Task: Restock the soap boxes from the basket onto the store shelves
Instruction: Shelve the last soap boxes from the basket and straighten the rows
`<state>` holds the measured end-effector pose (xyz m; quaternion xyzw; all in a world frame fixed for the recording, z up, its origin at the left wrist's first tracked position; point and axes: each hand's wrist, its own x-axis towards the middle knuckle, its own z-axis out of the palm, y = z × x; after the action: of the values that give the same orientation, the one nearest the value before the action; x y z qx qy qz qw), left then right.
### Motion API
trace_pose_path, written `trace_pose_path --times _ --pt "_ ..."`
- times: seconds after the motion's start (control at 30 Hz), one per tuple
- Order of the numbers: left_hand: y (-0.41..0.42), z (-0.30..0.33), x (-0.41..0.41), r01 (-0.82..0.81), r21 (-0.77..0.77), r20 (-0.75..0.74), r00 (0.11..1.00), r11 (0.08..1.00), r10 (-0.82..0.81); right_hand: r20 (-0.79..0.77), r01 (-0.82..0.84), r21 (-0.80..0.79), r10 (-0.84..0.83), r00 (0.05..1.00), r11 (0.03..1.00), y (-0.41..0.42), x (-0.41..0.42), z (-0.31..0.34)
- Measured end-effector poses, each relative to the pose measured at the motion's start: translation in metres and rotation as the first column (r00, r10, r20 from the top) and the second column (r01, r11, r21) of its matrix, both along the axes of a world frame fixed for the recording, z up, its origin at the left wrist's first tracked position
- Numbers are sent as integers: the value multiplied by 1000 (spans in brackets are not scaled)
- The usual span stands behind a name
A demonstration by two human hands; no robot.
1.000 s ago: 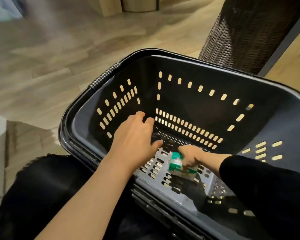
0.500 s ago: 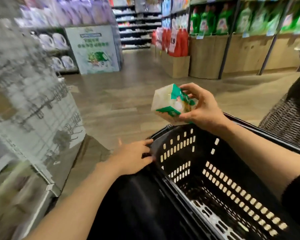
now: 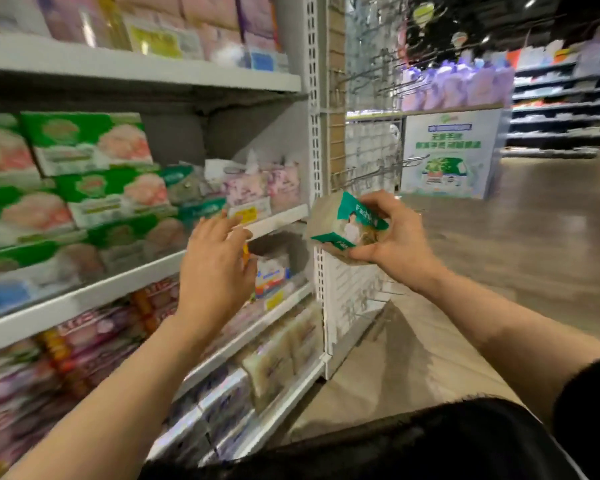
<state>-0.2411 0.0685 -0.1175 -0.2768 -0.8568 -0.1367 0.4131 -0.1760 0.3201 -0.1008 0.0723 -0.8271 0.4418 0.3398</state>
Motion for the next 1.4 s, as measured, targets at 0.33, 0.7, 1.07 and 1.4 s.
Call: trace_pose_path --times 0.33,0.7,1.07,1.4 --pt "-112 -27 -12 -494 -244 -123 869 835 478 -147 -86 284 132 980 955 -108 -94 14" --pt "-131 -49 -34 -545 -278 -154 838 791 524 -322 73 352 47 946 933 -149 -160 39" --pt "-130 -48 -32 -558 -334 -166 828 760 535 -298 -20 407 153 942 913 -171 -196 31" --pt "-126 -52 -32 -574 -343 -161 816 744 555 -291 -82 308 176 940 948 -167 -203 22"
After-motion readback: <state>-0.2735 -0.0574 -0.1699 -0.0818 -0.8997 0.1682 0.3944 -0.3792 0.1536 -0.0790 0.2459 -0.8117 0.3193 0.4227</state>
